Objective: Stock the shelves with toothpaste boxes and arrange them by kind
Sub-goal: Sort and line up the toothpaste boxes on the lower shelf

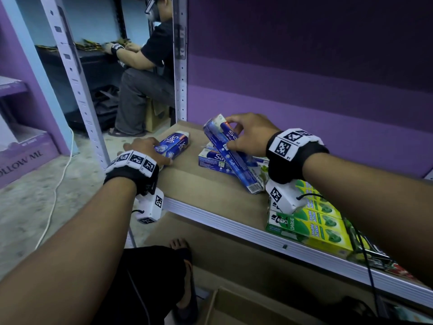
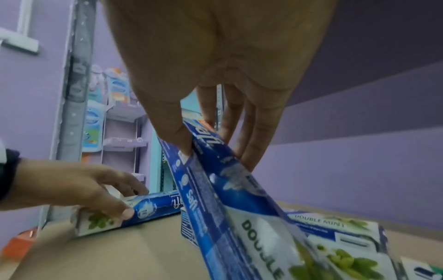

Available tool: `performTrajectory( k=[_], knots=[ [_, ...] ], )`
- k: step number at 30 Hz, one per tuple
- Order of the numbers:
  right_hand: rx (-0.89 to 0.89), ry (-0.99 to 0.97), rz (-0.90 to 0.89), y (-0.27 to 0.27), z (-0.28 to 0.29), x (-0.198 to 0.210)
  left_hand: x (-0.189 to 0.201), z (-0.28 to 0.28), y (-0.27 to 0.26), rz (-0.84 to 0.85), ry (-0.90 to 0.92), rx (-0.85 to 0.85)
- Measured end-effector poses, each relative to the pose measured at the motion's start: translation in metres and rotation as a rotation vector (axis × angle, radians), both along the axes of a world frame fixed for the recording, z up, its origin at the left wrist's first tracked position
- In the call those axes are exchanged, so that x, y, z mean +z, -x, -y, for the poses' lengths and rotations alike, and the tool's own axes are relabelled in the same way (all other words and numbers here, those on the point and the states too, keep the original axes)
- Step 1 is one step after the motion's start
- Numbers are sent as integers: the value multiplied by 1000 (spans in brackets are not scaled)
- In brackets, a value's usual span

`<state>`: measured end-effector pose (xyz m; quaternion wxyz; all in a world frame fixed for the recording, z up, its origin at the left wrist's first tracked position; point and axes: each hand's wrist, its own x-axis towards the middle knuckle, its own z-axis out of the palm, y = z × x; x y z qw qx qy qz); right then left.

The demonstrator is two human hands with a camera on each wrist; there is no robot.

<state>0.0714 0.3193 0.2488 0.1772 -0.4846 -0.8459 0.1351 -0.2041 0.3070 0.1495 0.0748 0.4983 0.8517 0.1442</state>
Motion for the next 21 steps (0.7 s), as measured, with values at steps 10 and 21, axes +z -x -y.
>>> performTrajectory(
  k=[10,21],
  knots=[
    [17,-15,332,29,-9,-20,12,11,-11,-135,149,-150],
    [75,9,381,43,-18,-43,25,43,-44,219,324,-344]
  ],
)
